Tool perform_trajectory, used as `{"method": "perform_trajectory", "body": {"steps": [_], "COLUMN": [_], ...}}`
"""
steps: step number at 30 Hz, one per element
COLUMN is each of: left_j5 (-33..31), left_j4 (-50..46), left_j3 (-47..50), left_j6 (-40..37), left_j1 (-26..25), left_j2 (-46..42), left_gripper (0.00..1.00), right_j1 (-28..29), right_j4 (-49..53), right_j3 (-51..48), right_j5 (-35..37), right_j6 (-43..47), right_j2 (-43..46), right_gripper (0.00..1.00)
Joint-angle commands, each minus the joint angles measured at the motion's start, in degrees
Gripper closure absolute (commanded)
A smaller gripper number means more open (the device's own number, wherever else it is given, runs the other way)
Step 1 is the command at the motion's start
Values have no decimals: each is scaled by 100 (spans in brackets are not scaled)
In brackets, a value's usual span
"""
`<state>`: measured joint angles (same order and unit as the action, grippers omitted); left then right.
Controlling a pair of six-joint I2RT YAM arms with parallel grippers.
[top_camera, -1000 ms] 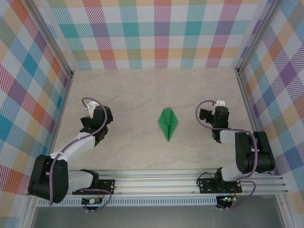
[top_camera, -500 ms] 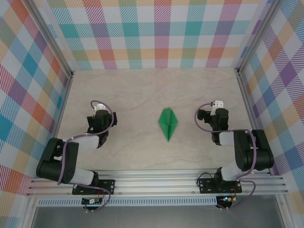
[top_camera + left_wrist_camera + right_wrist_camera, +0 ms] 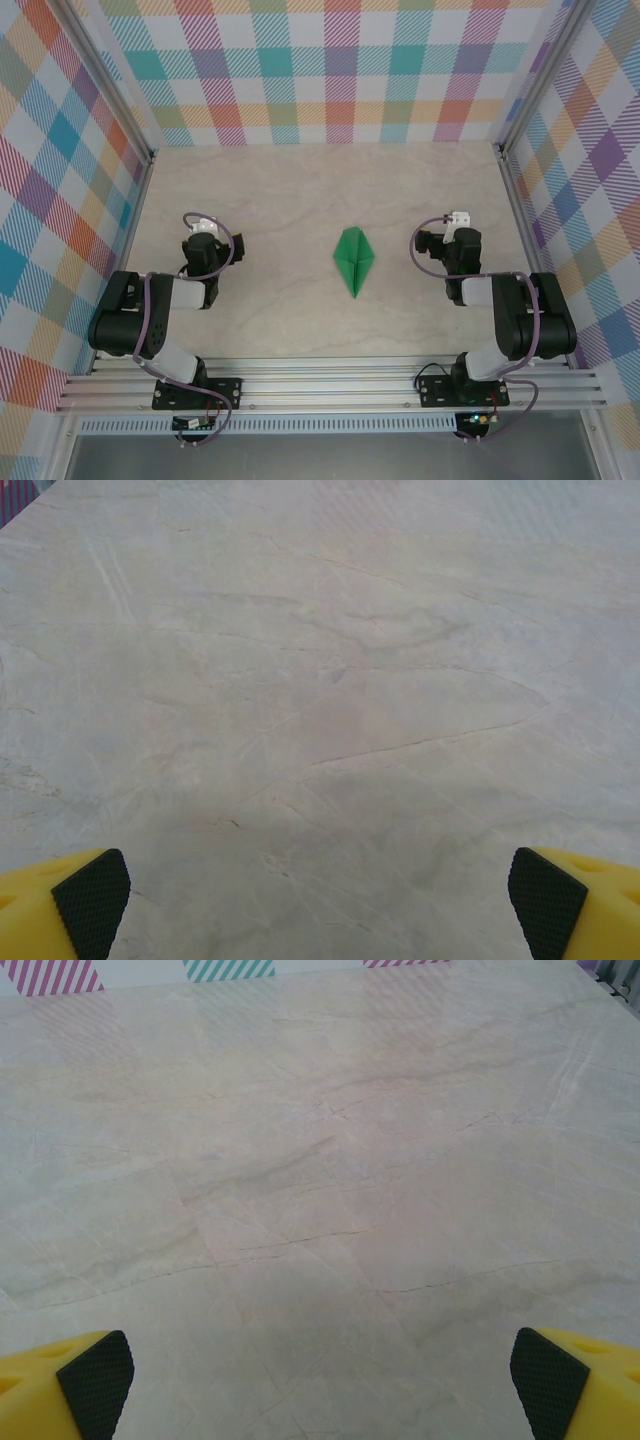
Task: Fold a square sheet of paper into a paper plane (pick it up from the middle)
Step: Reset both arms
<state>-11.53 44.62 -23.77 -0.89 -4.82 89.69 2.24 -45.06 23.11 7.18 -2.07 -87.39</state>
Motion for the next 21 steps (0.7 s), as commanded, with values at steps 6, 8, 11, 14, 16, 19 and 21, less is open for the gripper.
{"method": "perform_trajectory", "body": {"steps": [6, 8, 11, 14, 16, 19, 21], "left_j5": [350, 350, 355, 365, 374, 405, 408], "left_j4": [243, 249, 241, 223, 220, 205, 222], "left_j3": [-4, -5, -5, -14, -22, -23, -5], "left_j6": [-37, -43, -38, -42, -43, -41, -42], "left_j1": [14, 15, 11, 14, 22, 38, 35], "left_j2": [8, -1, 0, 7, 13, 5, -1], "left_gripper": [0, 0, 0, 0, 0, 0, 0], "right_j1": [-23, -23, -30, -23, -26, -26, -22], "right_j4": [-258, -258, -258, -255, -258, -258, -258], "right_j3": [0, -1, 0, -1, 0, 0, 0], "right_j5": [-120, -120, -114, -119, -123, -125, -121], "right_j6": [43, 51, 53, 46, 48, 49, 46], "right_j2": [-19, -23, -23, -23, -23, -23, -23], "right_gripper": [0, 0, 0, 0, 0, 0, 0]}}
